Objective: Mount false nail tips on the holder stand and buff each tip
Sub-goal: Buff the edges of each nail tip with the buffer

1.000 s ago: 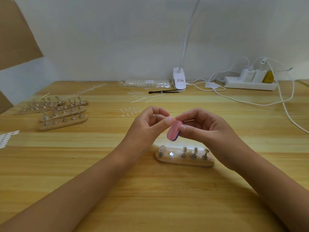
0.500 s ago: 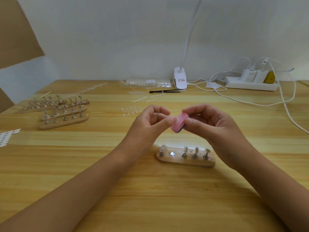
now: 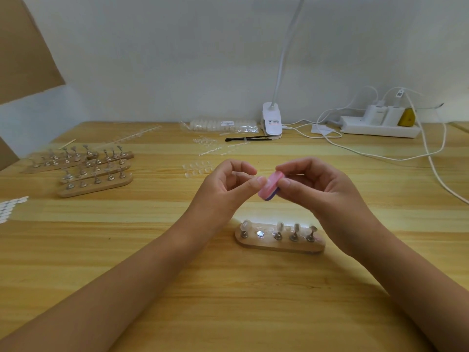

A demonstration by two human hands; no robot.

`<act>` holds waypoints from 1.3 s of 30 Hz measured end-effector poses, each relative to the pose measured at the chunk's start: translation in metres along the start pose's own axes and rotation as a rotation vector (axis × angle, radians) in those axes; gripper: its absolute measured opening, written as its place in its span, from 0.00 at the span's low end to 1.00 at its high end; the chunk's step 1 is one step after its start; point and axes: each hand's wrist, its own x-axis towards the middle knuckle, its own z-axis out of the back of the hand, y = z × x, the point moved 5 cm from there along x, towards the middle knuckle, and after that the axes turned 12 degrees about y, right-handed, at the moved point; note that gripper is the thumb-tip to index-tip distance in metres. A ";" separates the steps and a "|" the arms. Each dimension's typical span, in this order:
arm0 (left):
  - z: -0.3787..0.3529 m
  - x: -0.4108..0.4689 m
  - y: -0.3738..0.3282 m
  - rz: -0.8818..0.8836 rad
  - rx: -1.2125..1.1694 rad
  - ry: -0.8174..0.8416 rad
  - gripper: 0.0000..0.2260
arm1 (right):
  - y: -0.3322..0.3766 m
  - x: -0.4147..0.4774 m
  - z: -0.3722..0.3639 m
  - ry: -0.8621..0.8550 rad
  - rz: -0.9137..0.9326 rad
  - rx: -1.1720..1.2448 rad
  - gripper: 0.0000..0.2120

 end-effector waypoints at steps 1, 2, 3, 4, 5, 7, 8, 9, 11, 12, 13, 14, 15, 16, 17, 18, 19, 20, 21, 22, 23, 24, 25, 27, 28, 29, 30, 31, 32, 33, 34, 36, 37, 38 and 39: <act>0.000 0.000 0.000 0.002 0.004 -0.001 0.08 | -0.001 0.000 -0.003 0.043 -0.016 -0.007 0.13; 0.000 0.000 0.000 0.004 0.007 -0.003 0.08 | -0.002 -0.001 -0.006 0.076 -0.029 -0.023 0.13; 0.000 0.000 0.000 0.005 0.006 -0.005 0.08 | -0.002 -0.001 -0.006 0.079 -0.027 -0.033 0.13; 0.000 0.000 0.000 0.004 0.002 -0.007 0.08 | -0.002 0.000 -0.005 0.048 -0.013 -0.030 0.13; 0.000 0.001 0.000 0.002 0.000 -0.008 0.08 | -0.001 0.000 -0.002 0.003 0.001 -0.019 0.14; -0.001 0.000 -0.001 -0.001 0.003 -0.003 0.09 | 0.000 0.000 0.002 -0.027 0.003 0.000 0.14; -0.001 0.000 -0.001 0.000 0.005 0.000 0.11 | 0.000 0.000 0.000 0.010 -0.012 -0.001 0.14; -0.002 -0.001 -0.001 0.002 0.007 0.002 0.12 | -0.001 0.000 -0.003 0.061 -0.031 -0.013 0.13; -0.002 -0.001 -0.001 0.009 0.005 0.000 0.14 | -0.002 0.000 -0.005 0.097 -0.039 -0.032 0.13; -0.001 -0.001 -0.001 0.010 0.003 -0.002 0.14 | -0.001 0.000 -0.003 0.067 -0.027 -0.021 0.13; -0.001 -0.001 -0.001 0.009 0.001 -0.005 0.12 | -0.001 0.000 -0.001 0.028 -0.016 -0.002 0.14; 0.000 -0.001 -0.001 0.008 -0.001 -0.009 0.11 | -0.001 0.000 0.001 0.008 -0.013 0.015 0.14; 0.000 -0.001 -0.001 0.007 -0.003 -0.009 0.11 | -0.001 0.001 0.000 0.019 -0.019 0.023 0.15; -0.001 -0.001 -0.001 0.008 -0.004 -0.007 0.10 | -0.002 0.000 -0.002 0.054 -0.033 0.019 0.15; -0.001 -0.001 0.000 0.010 -0.003 -0.006 0.10 | -0.002 0.000 -0.005 0.085 -0.043 0.009 0.16; -0.001 -0.001 0.000 0.012 -0.002 -0.006 0.10 | -0.002 0.000 -0.005 0.090 -0.040 0.004 0.16; -0.001 -0.001 0.000 0.011 -0.002 -0.004 0.10 | -0.001 0.000 -0.004 0.066 -0.027 0.008 0.16; -0.001 0.000 0.000 0.007 -0.003 0.000 0.09 | 0.000 0.000 -0.002 0.028 -0.012 0.019 0.16; -0.001 0.000 0.001 0.004 -0.003 0.006 0.08 | 0.001 0.000 0.000 0.000 -0.004 0.031 0.16; -0.001 0.000 0.001 0.002 -0.006 0.010 0.08 | 0.001 0.000 0.001 -0.003 -0.006 0.039 0.16; -0.001 0.000 0.001 0.001 -0.010 0.013 0.09 | 0.001 0.000 -0.001 0.020 -0.016 0.039 0.16; -0.001 0.000 0.001 0.002 -0.012 0.014 0.10 | 0.001 0.000 -0.003 0.049 -0.026 0.030 0.16; -0.001 0.000 0.001 0.004 -0.011 0.015 0.11 | 0.000 0.000 -0.004 0.060 -0.027 0.020 0.16; -0.001 0.001 0.001 0.004 -0.019 0.013 0.09 | 0.000 0.000 -0.001 0.009 0.002 0.027 0.15; -0.001 0.001 0.001 0.004 -0.026 0.011 0.08 | 0.001 0.000 0.000 -0.017 0.017 0.035 0.15; -0.001 0.000 0.002 0.003 -0.030 0.011 0.08 | 0.001 0.000 0.001 -0.022 0.024 0.038 0.15; -0.001 0.000 0.002 0.003 -0.025 0.014 0.08 | 0.001 0.000 0.000 -0.005 0.023 0.036 0.15; -0.001 0.000 0.002 0.003 -0.017 0.017 0.08 | 0.001 0.000 -0.001 0.017 0.018 0.028 0.15; -0.001 0.000 0.001 0.002 -0.012 0.019 0.08 | 0.001 0.000 -0.002 0.027 0.015 0.019 0.14; -0.001 -0.001 0.001 0.002 -0.012 0.020 0.09 | 0.001 0.000 -0.001 0.019 0.018 0.015 0.14; -0.001 0.000 0.000 0.002 -0.014 0.020 0.11 | 0.001 0.000 0.001 -0.003 0.024 0.015 0.15; -0.001 0.000 0.001 0.007 -0.017 0.020 0.12 | 0.002 0.000 0.002 -0.024 0.027 0.013 0.14; -0.001 0.000 0.001 0.010 -0.013 0.020 0.09 | 0.001 0.000 0.001 0.000 0.019 0.012 0.14; 0.000 0.000 0.002 0.013 -0.006 0.019 0.07 | 0.000 0.000 -0.002 0.037 0.006 0.009 0.13; 0.000 0.000 0.003 0.015 0.000 0.015 0.05 | -0.001 0.000 -0.004 0.065 -0.004 0.003 0.12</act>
